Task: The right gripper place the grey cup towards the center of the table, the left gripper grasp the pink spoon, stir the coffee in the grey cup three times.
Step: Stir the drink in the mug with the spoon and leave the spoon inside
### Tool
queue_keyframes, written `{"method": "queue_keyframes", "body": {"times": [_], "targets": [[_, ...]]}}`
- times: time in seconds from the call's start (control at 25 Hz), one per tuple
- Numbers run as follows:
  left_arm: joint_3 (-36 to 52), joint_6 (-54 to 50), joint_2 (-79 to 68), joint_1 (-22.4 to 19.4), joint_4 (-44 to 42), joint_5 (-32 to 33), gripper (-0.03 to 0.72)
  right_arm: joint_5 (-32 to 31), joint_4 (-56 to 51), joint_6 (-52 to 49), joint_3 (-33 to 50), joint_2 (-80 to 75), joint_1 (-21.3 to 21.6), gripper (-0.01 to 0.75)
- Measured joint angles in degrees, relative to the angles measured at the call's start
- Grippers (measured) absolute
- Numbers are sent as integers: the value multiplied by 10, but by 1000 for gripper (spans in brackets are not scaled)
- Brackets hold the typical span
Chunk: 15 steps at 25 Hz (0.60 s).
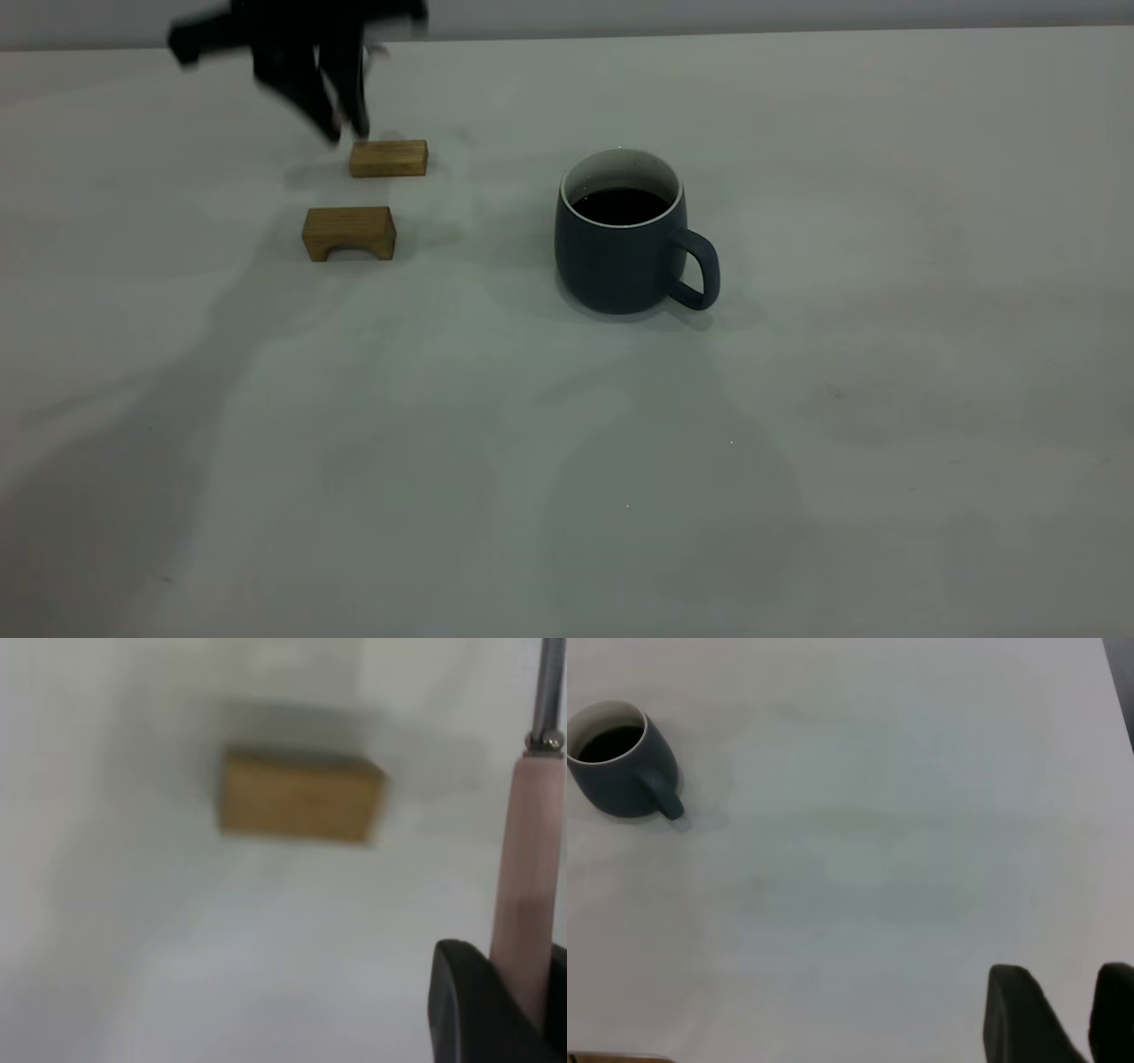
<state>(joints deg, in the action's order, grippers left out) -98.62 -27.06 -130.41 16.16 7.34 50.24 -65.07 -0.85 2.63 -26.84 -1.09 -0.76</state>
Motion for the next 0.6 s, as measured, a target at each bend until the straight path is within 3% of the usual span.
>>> {"method": "queue_keyframes", "body": {"times": [0.2,0.4,0.6], "targets": [[-91,-232,8,-1,158,152,154,0,0,0,0,0,0,237],[-115,-388,8,-1,340,167,154,0,0,0,0,0,0,237],[-115,-424,-5,4,458,167,154,0,0,0,0,0,0,237]]}}
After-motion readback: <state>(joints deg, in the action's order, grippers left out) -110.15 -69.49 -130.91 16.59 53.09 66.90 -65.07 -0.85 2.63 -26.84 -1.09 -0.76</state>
